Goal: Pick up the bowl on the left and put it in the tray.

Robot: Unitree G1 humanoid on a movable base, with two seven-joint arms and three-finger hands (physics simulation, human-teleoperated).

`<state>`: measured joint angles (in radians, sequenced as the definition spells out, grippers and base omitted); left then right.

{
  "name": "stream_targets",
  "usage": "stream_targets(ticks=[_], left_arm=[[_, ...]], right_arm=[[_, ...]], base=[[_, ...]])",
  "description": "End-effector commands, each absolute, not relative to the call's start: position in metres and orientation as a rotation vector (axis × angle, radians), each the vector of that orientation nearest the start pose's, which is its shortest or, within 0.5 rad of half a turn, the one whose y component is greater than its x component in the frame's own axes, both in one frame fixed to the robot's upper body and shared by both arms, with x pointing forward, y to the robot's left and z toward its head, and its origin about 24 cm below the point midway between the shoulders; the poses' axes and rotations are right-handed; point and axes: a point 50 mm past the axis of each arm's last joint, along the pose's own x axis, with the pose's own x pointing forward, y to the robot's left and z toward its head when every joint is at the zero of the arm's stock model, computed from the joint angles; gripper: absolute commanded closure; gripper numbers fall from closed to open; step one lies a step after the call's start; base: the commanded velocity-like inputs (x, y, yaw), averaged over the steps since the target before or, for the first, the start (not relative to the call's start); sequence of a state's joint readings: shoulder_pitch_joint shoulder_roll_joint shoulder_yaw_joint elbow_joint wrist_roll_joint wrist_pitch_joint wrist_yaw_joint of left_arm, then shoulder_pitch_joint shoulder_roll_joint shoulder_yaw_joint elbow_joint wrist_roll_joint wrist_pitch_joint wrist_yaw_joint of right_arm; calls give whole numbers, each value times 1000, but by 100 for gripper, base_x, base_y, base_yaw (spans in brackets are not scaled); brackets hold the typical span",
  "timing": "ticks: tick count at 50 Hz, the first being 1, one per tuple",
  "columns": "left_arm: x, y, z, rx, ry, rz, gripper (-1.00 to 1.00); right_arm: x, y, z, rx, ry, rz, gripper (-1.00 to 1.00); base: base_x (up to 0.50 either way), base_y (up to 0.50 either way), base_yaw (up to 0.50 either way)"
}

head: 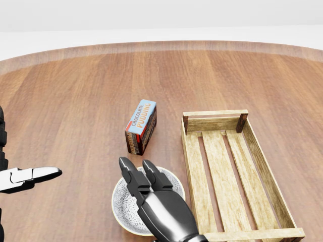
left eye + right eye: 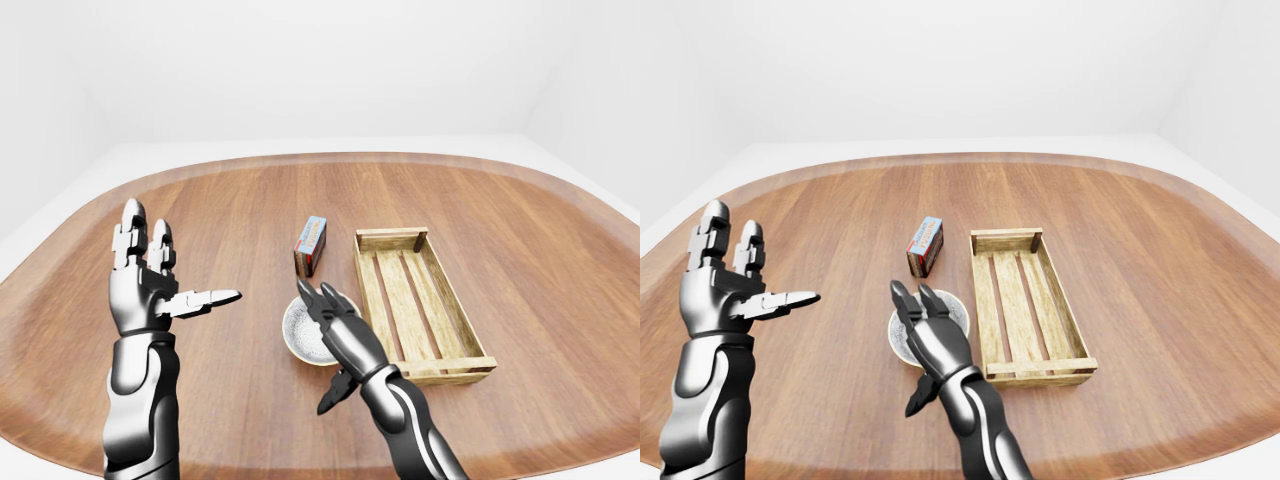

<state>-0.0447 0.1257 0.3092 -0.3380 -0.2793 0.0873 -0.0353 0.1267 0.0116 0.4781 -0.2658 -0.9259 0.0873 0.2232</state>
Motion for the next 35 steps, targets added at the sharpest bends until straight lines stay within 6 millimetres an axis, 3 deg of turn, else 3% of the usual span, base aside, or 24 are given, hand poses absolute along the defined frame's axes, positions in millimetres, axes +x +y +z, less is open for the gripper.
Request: stream_targets(ticks=[1,35], left_arm=[[241,230,133,-109,-347,179,-100],[241,230,134,-112,-351,179,-100]], right_arm=[[210,-40,46,-875,-94,503,-100],[215,-45,26,-983,-24,483,-100]], base=[[0,0,0],[0,0,0]])
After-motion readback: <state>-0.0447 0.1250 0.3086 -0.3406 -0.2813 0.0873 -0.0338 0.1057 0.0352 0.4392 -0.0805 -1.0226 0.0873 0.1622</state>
